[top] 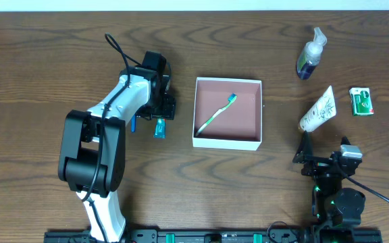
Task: Pack container
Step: 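Lower the left gripper and grasp the toothpaste tube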
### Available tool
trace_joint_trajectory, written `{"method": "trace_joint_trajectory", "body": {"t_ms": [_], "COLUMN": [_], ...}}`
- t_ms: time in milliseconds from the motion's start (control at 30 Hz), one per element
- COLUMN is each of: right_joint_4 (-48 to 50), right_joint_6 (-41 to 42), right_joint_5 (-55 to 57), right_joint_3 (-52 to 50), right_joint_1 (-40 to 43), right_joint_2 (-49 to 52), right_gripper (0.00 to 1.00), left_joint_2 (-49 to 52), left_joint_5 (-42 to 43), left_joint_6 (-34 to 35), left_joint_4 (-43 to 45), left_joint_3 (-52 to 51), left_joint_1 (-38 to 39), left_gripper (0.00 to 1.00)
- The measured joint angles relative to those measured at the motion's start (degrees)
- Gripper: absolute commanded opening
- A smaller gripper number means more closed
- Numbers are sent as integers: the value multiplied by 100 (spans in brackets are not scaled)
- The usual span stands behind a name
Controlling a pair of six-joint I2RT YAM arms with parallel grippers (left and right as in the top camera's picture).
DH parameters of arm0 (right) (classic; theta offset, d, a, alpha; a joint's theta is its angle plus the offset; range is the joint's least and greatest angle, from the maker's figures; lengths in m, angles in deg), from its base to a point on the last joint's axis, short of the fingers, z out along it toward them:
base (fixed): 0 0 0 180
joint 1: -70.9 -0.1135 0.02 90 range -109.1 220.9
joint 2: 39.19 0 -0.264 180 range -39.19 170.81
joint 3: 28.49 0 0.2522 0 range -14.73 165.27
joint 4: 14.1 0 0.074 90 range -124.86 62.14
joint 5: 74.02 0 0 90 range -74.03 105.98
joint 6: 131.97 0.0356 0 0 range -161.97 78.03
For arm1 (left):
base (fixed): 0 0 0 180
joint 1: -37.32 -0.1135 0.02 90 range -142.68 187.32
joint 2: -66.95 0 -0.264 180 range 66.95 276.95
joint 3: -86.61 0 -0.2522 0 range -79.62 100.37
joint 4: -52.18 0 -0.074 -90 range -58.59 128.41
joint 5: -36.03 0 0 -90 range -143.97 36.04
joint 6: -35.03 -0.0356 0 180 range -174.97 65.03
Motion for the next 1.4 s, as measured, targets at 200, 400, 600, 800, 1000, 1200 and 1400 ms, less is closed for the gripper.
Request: {"method": "trace_joint_trajectory", "body": {"t_ms": [200,400,600,800,1000,1200,1400], "right_joint_4": [0,0,0,0,0,0,0], "right_joint_6": [0,0,2,0,0,2,0], "right_joint_5": [0,0,0,0,0,0,0], "right_joint_3": [0,0,0,0,0,0,0], "right_joint_1": [0,0,0,0,0,0,0], "right_joint_2": [0,0,0,0,0,0,0], "right_gripper": [99,99,99,99,99,99,99], "left_joint_2": [0,0,0,0,0,0,0], "left_joint_5": [0,0,0,0,0,0,0], "left_joint_6": [0,0,0,0,-2,0,13], "left_joint_4": [55,170,168,168,234,299,326], "left_joint_3": [-2,-2,-2,-31,-181,-184,-184], "left_joint_1": [0,0,0,0,0,0,0], "left_gripper": [71,71,71,71,71,71,51]}}
